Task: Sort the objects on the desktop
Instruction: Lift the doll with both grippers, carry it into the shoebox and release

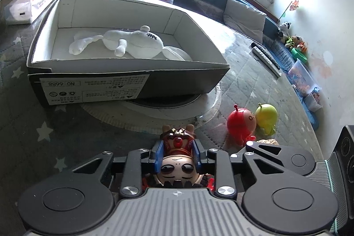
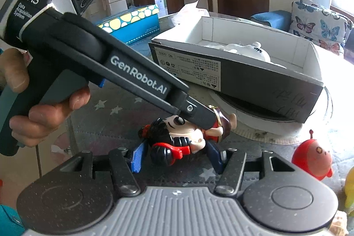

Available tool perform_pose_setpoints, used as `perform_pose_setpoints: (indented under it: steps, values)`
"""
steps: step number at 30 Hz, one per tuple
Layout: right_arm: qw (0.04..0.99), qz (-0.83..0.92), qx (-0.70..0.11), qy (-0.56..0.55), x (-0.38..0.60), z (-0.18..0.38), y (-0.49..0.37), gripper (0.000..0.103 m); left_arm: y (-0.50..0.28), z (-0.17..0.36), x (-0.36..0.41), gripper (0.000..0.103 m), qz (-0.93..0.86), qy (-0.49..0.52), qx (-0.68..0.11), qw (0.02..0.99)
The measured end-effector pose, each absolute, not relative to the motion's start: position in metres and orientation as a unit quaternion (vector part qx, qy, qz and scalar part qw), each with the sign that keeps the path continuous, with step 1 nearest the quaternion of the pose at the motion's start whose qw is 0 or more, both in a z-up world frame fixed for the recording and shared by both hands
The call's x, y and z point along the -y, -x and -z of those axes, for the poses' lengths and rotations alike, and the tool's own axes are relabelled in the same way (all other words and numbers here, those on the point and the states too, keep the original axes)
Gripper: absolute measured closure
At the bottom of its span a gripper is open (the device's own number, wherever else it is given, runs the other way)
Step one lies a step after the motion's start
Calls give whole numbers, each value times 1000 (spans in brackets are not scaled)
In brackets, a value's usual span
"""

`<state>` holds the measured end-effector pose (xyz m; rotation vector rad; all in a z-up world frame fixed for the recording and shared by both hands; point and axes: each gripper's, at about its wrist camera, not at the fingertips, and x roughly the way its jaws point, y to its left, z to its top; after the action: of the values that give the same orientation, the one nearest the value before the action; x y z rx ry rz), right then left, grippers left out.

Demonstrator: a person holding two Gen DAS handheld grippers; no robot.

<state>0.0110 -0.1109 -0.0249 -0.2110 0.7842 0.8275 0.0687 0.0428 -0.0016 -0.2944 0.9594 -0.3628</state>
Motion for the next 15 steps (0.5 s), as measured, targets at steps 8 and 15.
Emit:
perform_pose_setpoints:
  steps: [8,15]
  values:
    - [835,-392,-372,98,112,28,-13,45,-69,5,-39,66,174,131,-462,860]
    - [838,-392,-365,102,112,23,-11,45,-68,-2,-39,71,175,126,-453,865]
